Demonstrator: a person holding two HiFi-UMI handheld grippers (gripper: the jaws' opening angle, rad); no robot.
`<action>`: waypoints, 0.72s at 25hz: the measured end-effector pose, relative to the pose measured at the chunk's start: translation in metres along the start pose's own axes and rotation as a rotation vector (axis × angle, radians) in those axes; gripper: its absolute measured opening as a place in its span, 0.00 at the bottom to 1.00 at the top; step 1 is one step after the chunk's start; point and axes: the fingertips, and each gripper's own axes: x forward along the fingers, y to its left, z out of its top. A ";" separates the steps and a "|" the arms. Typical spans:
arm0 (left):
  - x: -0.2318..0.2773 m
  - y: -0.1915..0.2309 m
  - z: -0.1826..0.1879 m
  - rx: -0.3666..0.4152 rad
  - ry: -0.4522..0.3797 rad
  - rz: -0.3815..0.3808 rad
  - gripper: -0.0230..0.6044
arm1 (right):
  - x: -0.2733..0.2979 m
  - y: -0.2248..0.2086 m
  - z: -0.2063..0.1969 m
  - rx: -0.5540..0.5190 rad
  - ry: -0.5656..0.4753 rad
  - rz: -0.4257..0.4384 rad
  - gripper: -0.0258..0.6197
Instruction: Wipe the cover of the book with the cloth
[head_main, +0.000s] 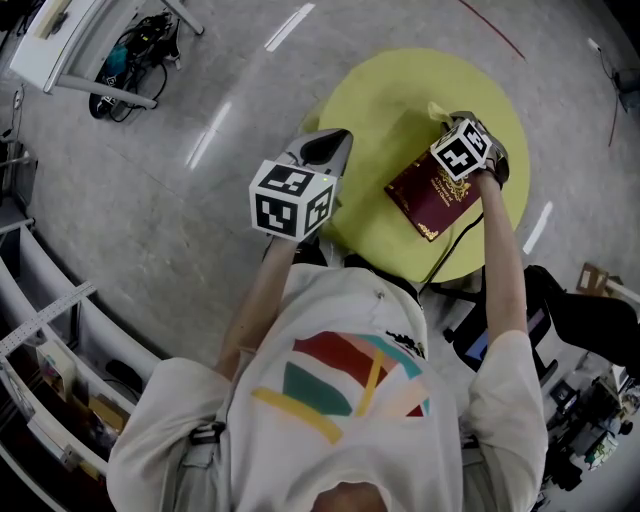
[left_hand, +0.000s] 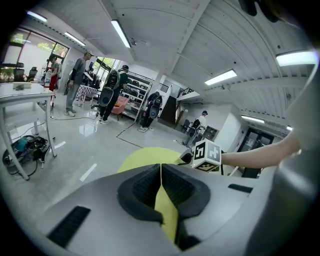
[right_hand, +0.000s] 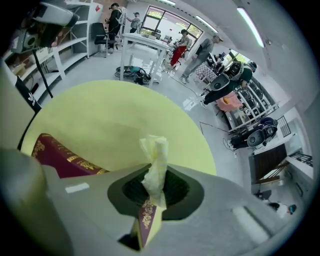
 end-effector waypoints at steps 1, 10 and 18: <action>0.000 0.000 -0.001 -0.002 0.000 0.000 0.07 | -0.001 0.004 0.002 0.004 -0.011 0.017 0.09; 0.000 -0.004 -0.002 -0.001 -0.003 -0.005 0.07 | -0.023 0.076 0.023 -0.031 -0.097 0.171 0.09; 0.003 -0.003 0.003 0.001 -0.013 -0.012 0.07 | -0.057 0.162 0.050 0.014 -0.170 0.333 0.09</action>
